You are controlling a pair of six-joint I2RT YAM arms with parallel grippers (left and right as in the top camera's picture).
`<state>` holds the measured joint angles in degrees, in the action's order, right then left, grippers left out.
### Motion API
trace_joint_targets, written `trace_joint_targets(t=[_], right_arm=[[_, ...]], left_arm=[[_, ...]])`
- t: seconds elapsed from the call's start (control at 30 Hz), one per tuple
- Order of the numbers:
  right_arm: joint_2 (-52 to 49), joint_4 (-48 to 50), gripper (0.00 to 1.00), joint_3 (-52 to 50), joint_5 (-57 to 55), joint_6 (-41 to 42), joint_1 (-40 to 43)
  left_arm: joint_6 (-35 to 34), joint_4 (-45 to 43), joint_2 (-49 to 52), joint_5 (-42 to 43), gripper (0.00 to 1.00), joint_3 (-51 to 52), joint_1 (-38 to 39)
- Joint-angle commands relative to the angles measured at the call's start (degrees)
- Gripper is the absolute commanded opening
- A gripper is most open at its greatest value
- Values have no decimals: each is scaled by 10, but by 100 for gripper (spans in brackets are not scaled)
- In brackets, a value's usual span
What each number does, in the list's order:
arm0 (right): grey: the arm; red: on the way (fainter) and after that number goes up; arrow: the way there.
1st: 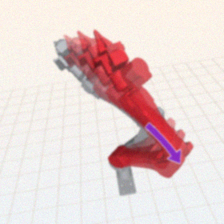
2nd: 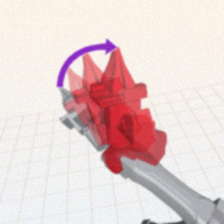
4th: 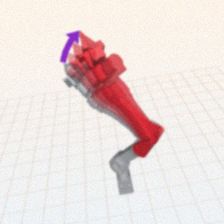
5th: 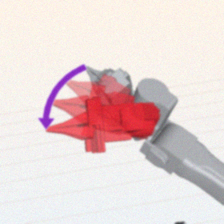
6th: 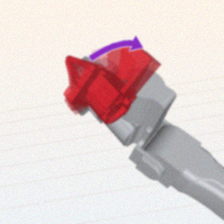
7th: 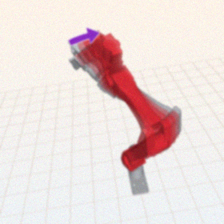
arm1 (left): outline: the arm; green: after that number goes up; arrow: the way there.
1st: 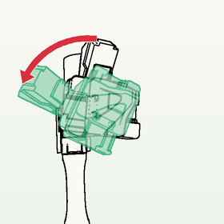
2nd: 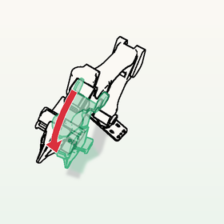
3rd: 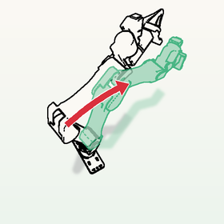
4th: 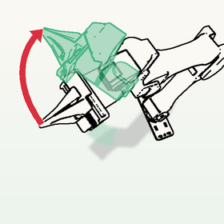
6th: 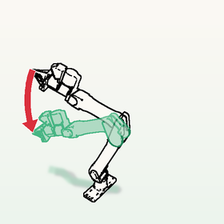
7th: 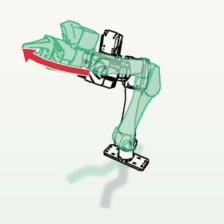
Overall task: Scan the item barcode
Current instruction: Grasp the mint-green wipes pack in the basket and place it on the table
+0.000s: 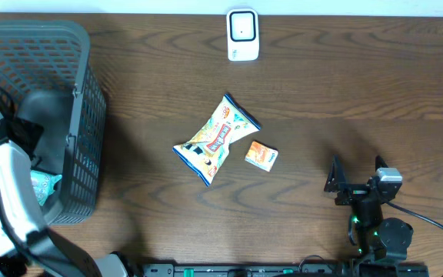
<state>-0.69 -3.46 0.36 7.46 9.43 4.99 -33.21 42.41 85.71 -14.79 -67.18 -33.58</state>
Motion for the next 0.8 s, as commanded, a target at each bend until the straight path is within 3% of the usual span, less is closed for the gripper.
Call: trace_joint_targets(t=[0.0,0.53,0.77], right_arm=[[3,-2,99,0,-3,2,-2],[3,-2,99,0,-3,2,-2],[3,-2,99,0,-3,2,-2]], left_arm=[[-1,17,32,28,98,3,-26],[27,17,127,54,98,5,-60],[23,-32,136,54,98,62,-60]])
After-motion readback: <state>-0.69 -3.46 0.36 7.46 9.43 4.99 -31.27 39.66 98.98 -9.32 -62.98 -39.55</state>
